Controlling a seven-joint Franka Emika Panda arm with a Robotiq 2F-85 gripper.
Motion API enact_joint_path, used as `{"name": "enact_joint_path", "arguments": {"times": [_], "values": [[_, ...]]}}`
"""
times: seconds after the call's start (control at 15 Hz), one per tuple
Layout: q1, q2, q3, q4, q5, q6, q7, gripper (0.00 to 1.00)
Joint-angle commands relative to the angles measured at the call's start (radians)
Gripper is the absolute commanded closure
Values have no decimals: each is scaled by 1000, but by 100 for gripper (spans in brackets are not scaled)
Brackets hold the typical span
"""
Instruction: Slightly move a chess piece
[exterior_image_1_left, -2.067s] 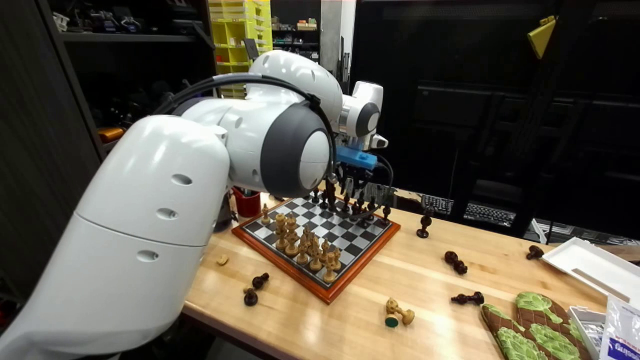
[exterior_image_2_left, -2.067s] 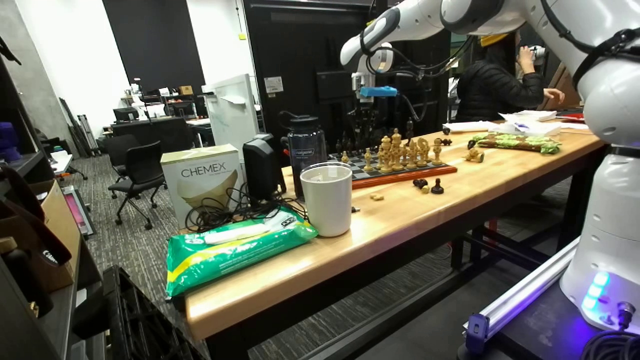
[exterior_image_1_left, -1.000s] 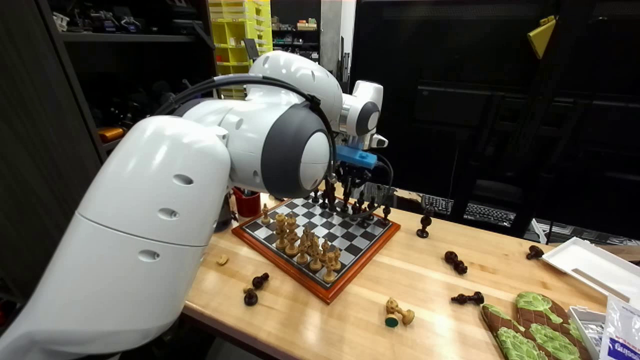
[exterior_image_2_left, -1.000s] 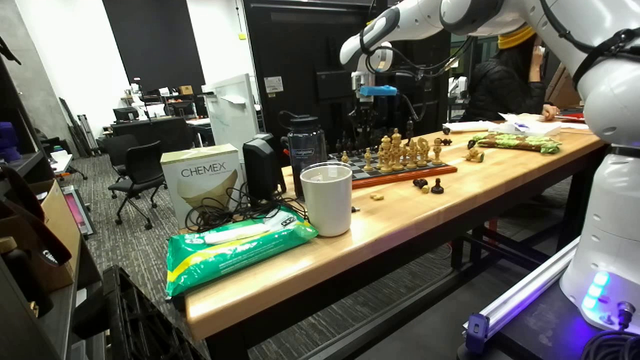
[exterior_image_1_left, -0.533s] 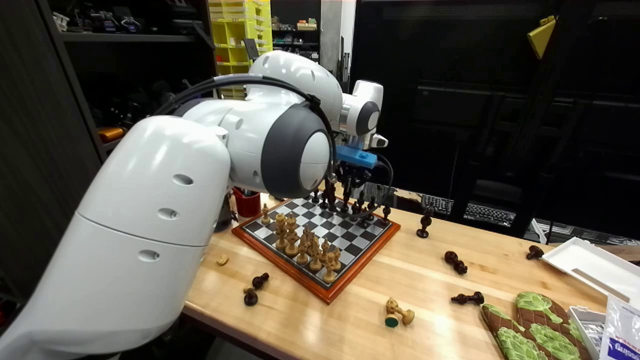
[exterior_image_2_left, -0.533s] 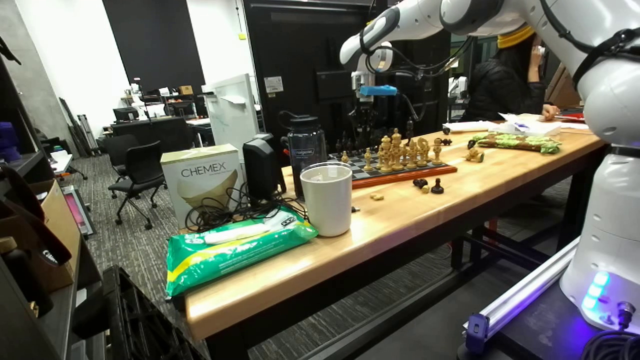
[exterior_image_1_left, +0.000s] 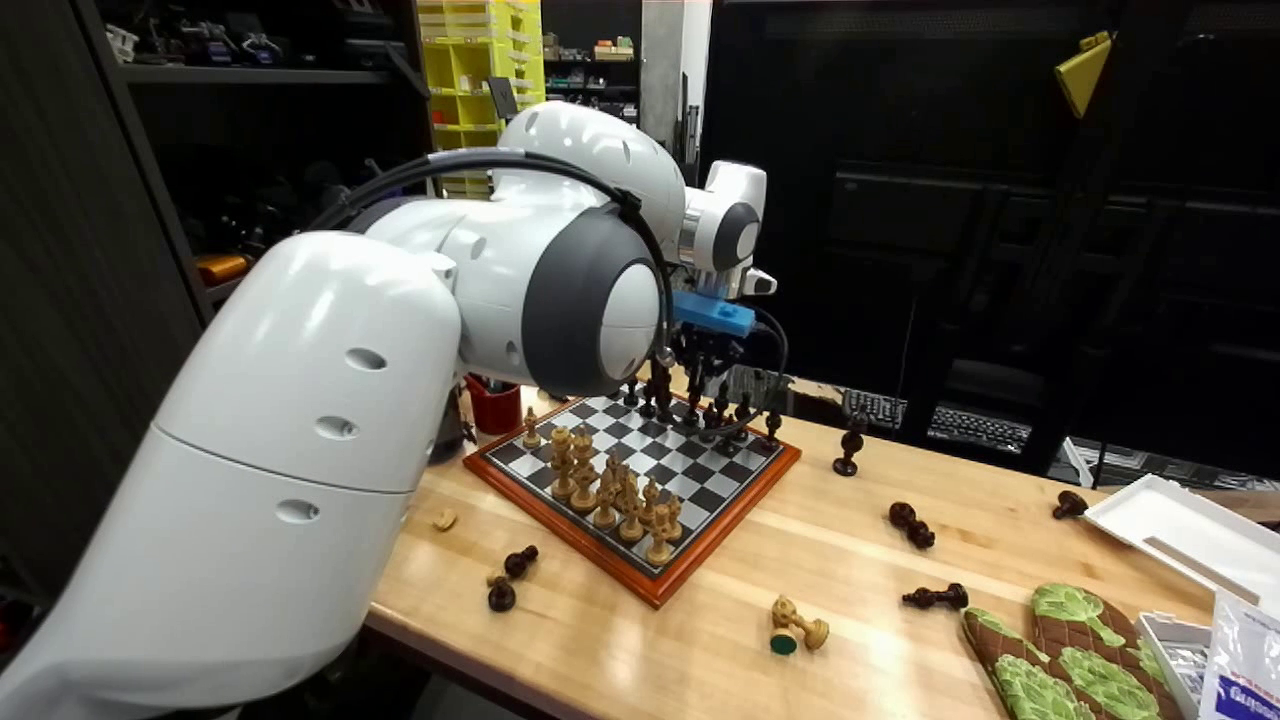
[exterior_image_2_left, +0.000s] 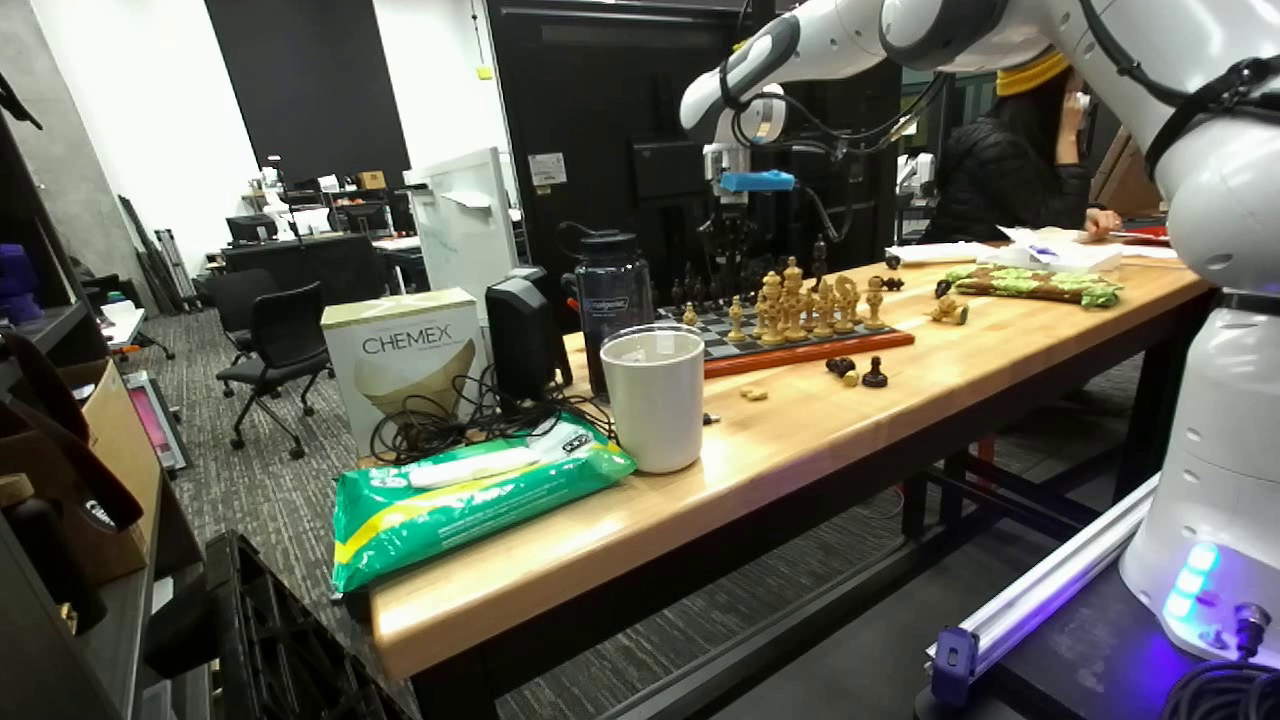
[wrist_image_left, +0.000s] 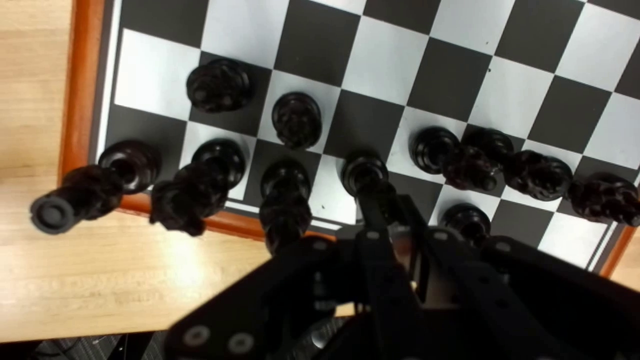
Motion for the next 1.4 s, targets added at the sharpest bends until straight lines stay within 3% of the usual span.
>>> {"name": "enact_joint_path", "arguments": {"times": [0.0,1.33], "values": [[8,-26,-7,-22,-10,-19,20,97],[27,-82,-18,-101,-41,-20,79,97]]}}
